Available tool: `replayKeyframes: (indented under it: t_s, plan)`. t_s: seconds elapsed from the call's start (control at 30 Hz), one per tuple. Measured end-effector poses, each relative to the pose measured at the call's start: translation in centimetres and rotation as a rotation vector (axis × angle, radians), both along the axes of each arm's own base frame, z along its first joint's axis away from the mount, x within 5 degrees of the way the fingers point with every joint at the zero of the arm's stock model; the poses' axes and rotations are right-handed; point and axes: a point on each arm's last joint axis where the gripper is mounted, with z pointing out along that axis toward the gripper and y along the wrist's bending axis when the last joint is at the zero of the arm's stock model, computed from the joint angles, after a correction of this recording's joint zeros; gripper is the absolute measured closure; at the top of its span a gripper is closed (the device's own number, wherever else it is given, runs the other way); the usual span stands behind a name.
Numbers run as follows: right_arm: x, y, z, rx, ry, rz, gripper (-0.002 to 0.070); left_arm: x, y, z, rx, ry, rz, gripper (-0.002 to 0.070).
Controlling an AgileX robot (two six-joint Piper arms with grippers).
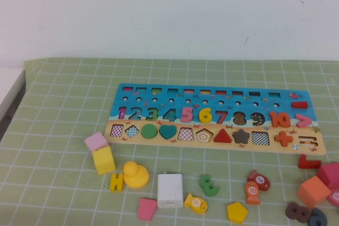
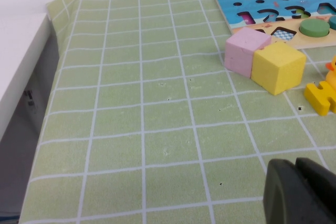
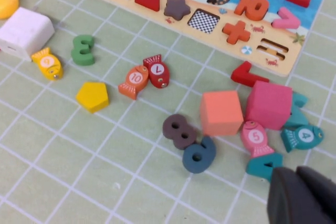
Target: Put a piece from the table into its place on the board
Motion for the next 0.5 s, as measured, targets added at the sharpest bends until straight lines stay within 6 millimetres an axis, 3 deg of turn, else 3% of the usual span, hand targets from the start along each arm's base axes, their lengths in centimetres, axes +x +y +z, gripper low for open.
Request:
replayKeyframes:
  t_s: [0.2, 0.5]
  plan:
    - [-0.3, -1.7, -0.3, 0.010, -0.062, -0.175, 0.0677, 0.0, 0.0, 0.0, 0.000, 0.000, 0.000, 0.0677]
    - [-0.6, -3.7, -7.5, 0.088, -0.395, -0.484, 0.0678, 0.0, 0.0, 0.0, 0.000, 0.000, 0.000, 0.0677]
